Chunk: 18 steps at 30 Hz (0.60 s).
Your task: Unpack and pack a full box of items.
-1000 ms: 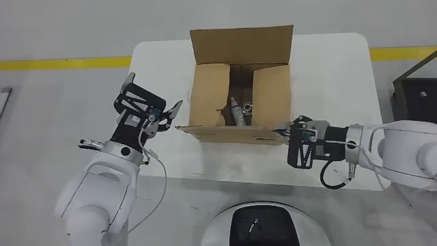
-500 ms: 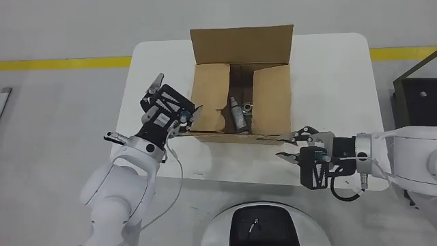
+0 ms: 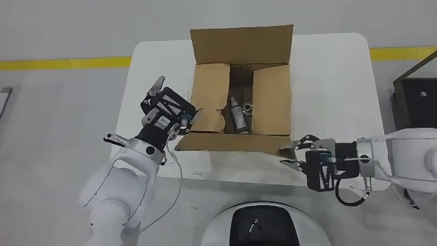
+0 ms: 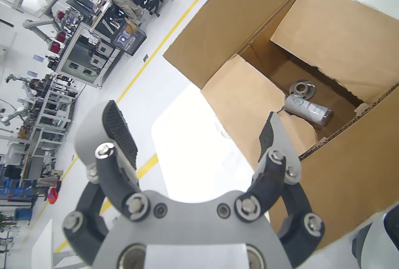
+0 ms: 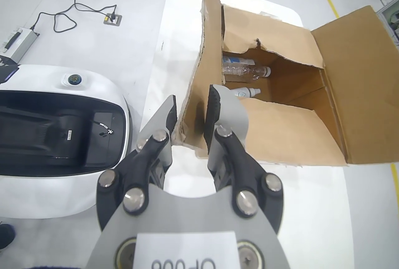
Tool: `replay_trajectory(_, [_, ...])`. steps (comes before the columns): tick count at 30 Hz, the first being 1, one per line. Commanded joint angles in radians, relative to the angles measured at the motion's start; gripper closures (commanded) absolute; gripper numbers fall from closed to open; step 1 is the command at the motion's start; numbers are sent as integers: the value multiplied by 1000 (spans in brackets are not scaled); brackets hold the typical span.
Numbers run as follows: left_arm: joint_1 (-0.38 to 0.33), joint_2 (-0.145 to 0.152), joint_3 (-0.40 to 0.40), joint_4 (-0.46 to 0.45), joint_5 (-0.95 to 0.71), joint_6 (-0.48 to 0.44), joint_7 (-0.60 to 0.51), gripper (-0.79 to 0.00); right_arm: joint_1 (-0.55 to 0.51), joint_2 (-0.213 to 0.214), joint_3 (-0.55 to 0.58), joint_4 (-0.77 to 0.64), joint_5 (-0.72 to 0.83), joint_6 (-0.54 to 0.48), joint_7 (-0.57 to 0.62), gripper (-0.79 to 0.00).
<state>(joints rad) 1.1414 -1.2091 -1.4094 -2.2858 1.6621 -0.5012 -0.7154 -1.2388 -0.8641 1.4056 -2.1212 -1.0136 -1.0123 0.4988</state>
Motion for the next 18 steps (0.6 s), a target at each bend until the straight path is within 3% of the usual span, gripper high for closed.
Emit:
replay_trajectory(1, [-1,1,-4,-2,-3,3,-1,-785,4,3,-13,9,-9,0,-2,-179])
replay_trajectory(7, [-1,3,-14,-4,-9,8,0,-785,13,9,-46,34,-44,0,-2,-151])
replay_trajectory(18, [11,6,-27,-10,-4,30,12,-785,33,13,-93,68,-66,2,3,-292])
